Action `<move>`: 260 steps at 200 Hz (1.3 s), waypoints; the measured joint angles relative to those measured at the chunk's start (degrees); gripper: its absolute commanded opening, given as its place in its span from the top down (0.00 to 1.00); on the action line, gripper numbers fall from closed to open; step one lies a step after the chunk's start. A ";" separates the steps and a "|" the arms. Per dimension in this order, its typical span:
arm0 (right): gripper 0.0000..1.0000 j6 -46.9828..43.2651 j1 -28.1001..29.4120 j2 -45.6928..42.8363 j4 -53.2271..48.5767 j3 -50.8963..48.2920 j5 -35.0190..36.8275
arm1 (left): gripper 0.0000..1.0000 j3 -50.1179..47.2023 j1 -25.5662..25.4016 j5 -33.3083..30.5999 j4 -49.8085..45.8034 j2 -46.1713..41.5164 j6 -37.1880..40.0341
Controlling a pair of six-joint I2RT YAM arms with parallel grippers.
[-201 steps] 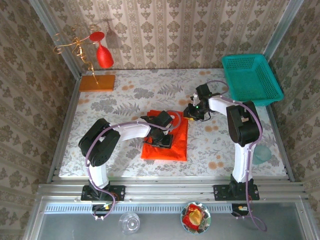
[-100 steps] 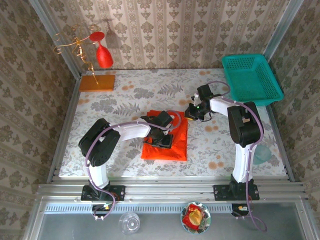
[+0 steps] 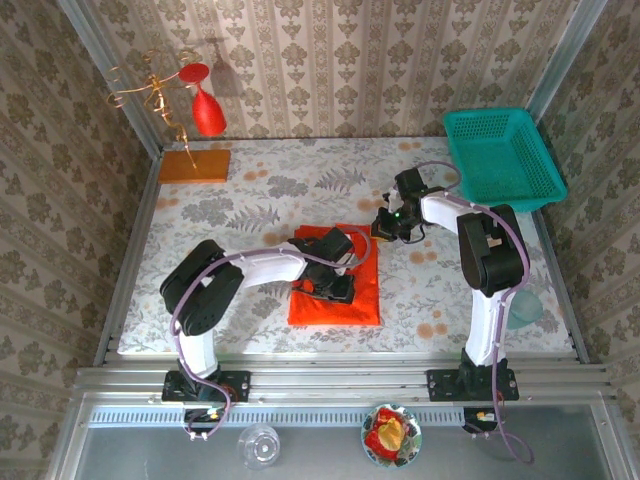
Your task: Fold the inside-out t-shirt
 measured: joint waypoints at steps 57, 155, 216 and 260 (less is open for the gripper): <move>1.00 -2.60 1.42 4.02 -3.61 7.08 -0.87 | 0.67 -0.07 8.31 -2.71 -0.48 -12.13 1.86; 0.99 -8.87 9.49 14.27 -13.60 23.41 -2.56 | 0.53 -12.07 38.51 -3.85 0.98 -18.67 5.29; 0.99 -10.27 10.43 14.27 -16.94 23.89 -2.51 | 0.54 -16.13 42.07 2.80 7.65 -13.44 6.03; 0.99 -10.25 10.29 14.27 -17.84 23.89 -2.47 | 0.76 -17.81 41.55 6.03 11.74 -12.00 4.59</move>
